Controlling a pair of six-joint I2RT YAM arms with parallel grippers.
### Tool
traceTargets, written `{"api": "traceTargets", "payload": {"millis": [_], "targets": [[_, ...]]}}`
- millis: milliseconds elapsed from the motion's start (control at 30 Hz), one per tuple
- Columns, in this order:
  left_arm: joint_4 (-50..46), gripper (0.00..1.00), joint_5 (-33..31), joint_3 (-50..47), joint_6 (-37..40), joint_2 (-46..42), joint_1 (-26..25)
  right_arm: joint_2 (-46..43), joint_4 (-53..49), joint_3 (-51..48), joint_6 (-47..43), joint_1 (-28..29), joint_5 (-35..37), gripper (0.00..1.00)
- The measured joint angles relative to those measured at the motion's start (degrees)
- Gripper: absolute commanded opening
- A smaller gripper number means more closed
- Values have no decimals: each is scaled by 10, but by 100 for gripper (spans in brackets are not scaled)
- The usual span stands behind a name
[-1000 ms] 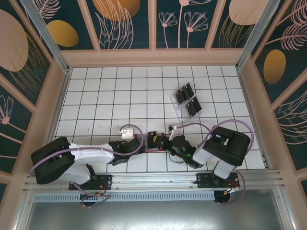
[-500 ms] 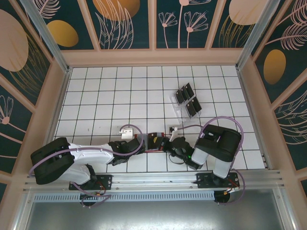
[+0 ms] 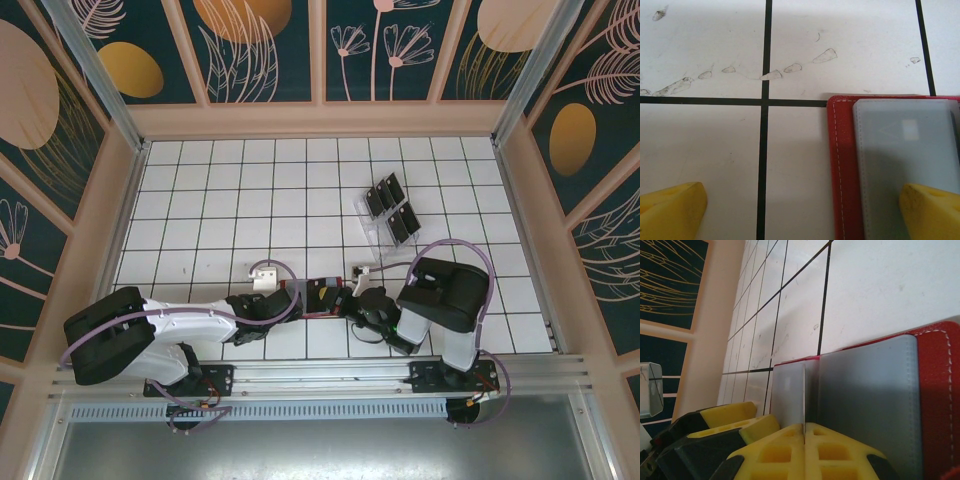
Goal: Put the credit cards into the card holder
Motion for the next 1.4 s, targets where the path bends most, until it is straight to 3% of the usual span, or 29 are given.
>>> {"api": "traceTargets", "payload": {"millis": [1400], "targets": [[3,99,0,-2,0,0,0,32,33,7,11,-25,-32,0]]}}
